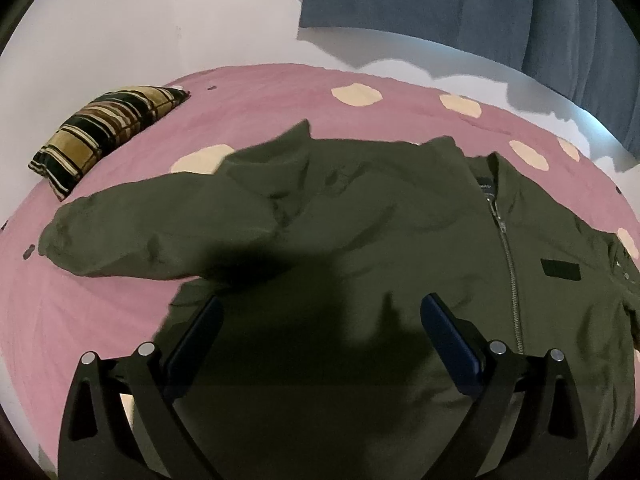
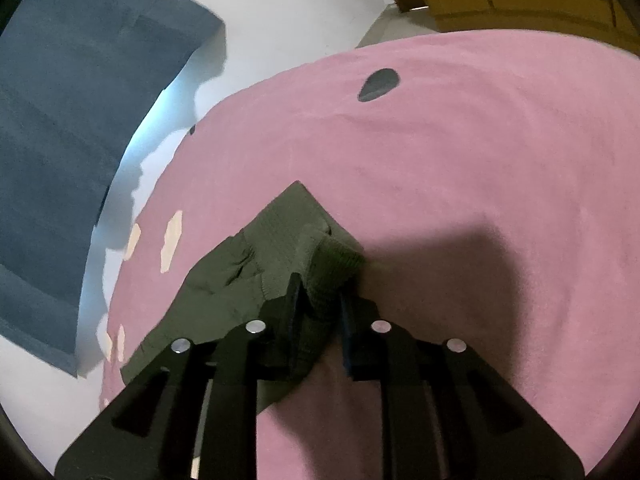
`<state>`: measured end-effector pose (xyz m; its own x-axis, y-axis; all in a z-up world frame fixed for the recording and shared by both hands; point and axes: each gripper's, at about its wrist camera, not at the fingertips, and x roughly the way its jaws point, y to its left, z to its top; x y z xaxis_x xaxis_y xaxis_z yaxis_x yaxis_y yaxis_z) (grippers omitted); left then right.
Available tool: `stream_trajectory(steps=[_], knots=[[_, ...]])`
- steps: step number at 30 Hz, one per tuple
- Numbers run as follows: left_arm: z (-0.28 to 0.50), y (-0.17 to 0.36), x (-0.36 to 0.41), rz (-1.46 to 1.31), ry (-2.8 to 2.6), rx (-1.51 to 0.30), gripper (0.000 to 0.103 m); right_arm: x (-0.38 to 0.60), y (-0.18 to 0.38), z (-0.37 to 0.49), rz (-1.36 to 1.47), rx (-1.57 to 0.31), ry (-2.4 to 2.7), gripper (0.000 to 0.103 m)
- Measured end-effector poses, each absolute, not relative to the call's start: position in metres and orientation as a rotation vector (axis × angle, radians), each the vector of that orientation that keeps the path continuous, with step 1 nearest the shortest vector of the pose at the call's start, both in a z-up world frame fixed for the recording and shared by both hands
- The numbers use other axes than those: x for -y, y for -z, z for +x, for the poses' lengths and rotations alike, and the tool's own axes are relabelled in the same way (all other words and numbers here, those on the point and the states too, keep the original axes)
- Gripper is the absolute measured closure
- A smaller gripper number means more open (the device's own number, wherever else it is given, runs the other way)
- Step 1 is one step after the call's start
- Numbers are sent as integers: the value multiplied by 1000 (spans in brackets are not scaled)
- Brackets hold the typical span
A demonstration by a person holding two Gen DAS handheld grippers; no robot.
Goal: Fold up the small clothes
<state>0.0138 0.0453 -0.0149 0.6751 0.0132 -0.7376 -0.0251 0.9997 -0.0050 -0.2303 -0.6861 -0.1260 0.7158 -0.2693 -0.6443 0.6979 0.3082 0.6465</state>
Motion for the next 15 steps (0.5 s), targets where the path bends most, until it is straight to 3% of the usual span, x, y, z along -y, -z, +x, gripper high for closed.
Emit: stream_trajectory(steps=[5, 7, 12, 15], knots=[[6, 9, -80, -64, -31, -820, 5, 673, 110, -238, 1041, -459, 674, 70], [6, 9, -98, -98, -37, -826, 5, 662, 100, -236, 1013, -446, 660, 60], [1, 12, -166, -225, -92, -836, 5, 640, 88, -222, 976, -446, 588, 49], [5, 20, -224, -390, -150, -860, 5, 630, 87, -212, 968, -458, 558, 47]])
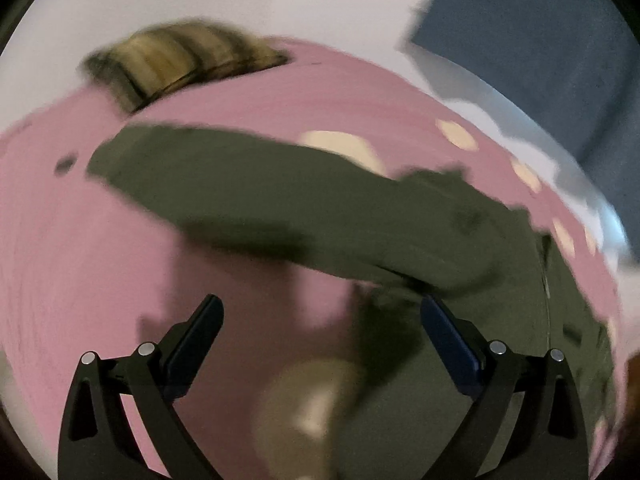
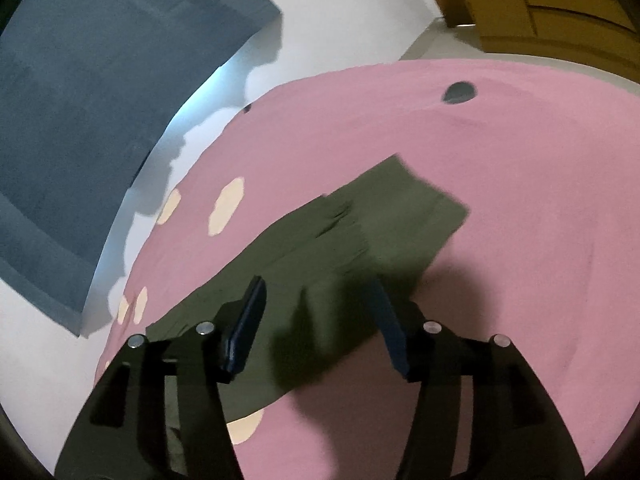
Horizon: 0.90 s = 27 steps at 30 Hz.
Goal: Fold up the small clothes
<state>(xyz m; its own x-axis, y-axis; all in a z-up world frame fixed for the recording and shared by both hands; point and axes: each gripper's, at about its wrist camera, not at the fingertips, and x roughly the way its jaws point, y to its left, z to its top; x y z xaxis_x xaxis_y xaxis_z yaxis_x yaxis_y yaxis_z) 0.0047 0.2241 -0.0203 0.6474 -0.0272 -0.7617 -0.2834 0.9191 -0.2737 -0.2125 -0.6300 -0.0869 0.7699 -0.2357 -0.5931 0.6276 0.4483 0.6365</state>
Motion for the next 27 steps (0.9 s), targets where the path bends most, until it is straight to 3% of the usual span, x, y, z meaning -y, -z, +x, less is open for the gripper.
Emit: stream_trajectory(steps=[7, 17, 18, 19, 22, 27], knots=[[14, 39, -349, -730, -255, -804, 5, 615, 95, -200, 984, -491, 521, 44], [58, 57, -421, -945, -306, -773, 8, 605, 100, -200, 973, -513, 525, 39], [58, 58, -426, -938, -326, -768, 29, 605, 100, -200, 973, -513, 527, 39], [59, 58, -429, -914, -356, -781, 59, 604, 101, -200, 973, -514, 528, 38], [64, 62, -433, -893, -384, -823, 69, 602, 102, -200, 972, -512, 532, 38], [53, 56, -436, -867, -416, -806, 75, 600, 102, -198, 961, -509, 542, 38]])
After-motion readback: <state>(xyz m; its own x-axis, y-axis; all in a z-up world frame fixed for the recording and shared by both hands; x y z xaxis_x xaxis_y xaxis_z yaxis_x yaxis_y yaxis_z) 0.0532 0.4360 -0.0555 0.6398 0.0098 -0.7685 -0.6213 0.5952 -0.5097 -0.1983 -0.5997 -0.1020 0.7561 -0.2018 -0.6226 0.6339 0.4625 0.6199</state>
